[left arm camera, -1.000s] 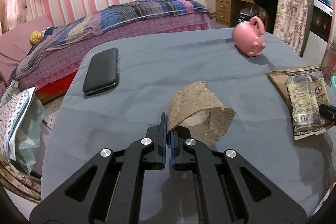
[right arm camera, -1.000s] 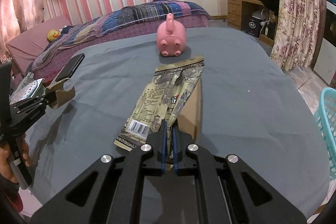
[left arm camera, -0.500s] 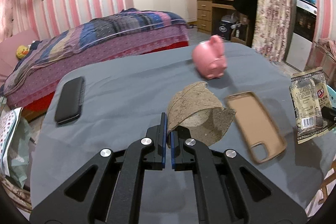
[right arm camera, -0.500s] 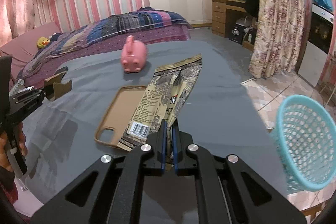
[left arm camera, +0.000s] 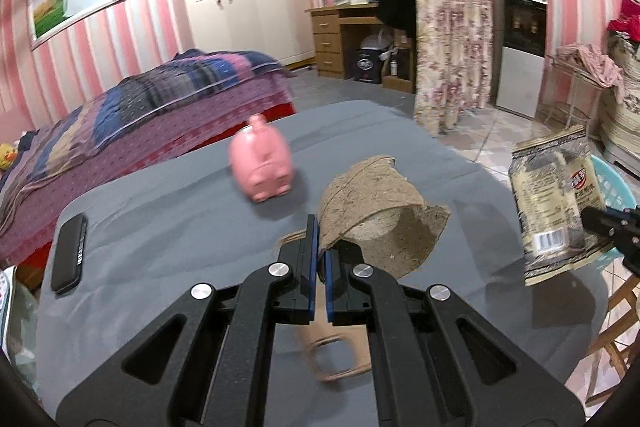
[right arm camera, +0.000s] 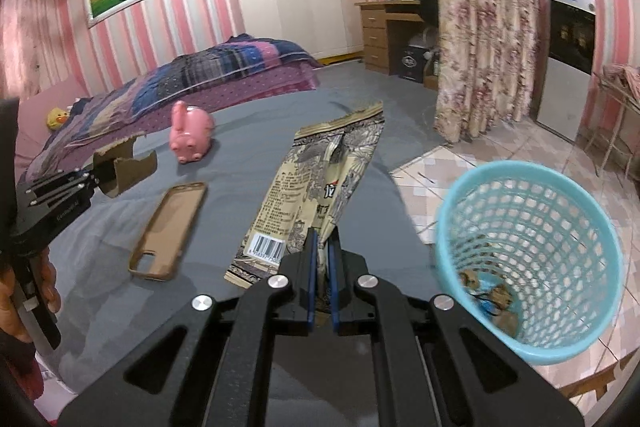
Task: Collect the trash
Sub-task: 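Carry the paper cup and snack wrapper over the blue basket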
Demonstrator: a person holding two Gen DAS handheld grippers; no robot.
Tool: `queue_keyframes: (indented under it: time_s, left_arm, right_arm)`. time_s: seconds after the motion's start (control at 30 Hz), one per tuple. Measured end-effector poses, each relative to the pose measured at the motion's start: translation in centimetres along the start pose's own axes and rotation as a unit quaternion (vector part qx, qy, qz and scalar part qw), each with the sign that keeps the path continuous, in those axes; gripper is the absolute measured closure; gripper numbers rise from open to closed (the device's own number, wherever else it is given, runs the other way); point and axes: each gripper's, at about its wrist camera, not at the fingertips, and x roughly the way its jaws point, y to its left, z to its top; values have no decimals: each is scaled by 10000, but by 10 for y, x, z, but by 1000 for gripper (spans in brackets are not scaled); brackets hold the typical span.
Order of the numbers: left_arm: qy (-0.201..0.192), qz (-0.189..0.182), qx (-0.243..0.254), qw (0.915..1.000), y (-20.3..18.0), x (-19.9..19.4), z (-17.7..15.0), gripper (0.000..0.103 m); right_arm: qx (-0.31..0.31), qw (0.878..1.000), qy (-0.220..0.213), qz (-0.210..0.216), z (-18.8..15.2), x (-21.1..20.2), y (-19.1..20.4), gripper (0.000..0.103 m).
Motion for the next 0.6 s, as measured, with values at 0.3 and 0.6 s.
queue_keyframes:
  time_s: [0.3,0.6]
  left_arm:
    - [-30,-536,326,9980,-81,13,23,102]
    - [-94,-1175,793,9899,-176,21,39,102]
  right_arm:
    - [630,9975,-118,-312,4,-20,-70,97]
    - [1089,9874,-132,-1143,-3,-32,-133,97]
